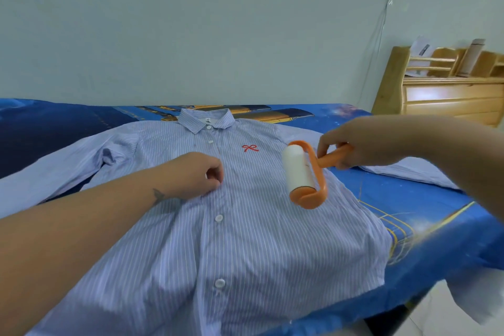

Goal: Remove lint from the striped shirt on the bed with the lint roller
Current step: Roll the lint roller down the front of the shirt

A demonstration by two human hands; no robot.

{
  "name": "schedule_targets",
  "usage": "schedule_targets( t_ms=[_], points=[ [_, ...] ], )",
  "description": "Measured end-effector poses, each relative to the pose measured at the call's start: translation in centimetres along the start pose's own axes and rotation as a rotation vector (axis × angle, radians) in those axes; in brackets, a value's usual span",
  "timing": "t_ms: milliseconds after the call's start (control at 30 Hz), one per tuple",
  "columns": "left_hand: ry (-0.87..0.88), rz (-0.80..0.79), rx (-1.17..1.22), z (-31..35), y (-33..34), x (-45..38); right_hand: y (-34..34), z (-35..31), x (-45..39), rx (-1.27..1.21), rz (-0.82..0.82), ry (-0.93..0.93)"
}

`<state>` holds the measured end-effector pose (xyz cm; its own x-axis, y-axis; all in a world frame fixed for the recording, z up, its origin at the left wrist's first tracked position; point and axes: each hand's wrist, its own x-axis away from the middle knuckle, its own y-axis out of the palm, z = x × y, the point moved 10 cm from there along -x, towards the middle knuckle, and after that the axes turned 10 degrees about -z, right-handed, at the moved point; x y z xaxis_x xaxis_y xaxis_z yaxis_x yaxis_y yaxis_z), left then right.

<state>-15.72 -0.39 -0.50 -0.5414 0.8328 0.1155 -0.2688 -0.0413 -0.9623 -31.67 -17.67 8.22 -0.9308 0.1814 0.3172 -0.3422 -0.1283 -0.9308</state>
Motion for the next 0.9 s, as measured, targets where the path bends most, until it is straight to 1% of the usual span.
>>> schedule_targets(
  t_ms=[200,333,533,700,900],
  points=[
    [0.010,0.035,0.051,-0.2,0.5,0.7,2.6,-4.0,-2.7,-0.010,-0.085,-0.090],
    [-0.004,0.029,0.069,-0.4,0.7,0.7,2.5,-6.5,-4.2,-0.080,-0.054,-0.143],
    [-0.012,0.042,0.065,-0.7,0.5,0.6,1.4,-10.9,-5.9,-0.076,-0.005,-0.229],
    [-0.017,0.011,0.049,-0.8,0.7,0.1,1.7,-10.5,-5.6,-0.088,-0.003,-0.227],
    [-0.050,-0.033,0.033,-1.2,1.1,-0.4,3.2,-5.6,-3.6,-0.088,-0.044,-0.120]
  ],
)
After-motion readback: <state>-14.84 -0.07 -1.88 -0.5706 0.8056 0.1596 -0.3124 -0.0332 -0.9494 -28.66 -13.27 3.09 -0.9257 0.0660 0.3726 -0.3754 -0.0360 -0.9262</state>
